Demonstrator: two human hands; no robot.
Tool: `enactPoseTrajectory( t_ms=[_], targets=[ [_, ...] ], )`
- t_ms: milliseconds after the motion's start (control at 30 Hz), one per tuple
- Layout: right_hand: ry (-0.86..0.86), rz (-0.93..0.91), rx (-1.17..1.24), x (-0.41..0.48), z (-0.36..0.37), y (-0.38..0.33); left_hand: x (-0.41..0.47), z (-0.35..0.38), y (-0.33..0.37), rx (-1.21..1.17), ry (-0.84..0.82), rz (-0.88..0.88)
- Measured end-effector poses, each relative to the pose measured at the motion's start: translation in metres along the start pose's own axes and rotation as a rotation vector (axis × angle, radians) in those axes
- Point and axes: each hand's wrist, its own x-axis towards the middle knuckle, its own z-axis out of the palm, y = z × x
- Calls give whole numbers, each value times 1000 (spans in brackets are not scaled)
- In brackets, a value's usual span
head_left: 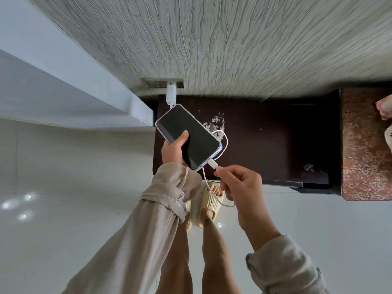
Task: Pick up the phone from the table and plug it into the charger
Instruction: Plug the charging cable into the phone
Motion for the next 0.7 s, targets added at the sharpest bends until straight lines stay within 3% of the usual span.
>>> enactPoseTrajectory(
  t_ms=[433, 567, 700],
  targets=[
    [38, -142, -65, -5, 14, -4, 1, -3, 15, -39, -190, 144],
    [-47, -132, -8, -7, 15, 4, -5, 0, 24, -69, -288, 203],
    [-237, -94, -22, -7, 7, 8, -13, 1, 27, 24, -324, 334]
  ],
)
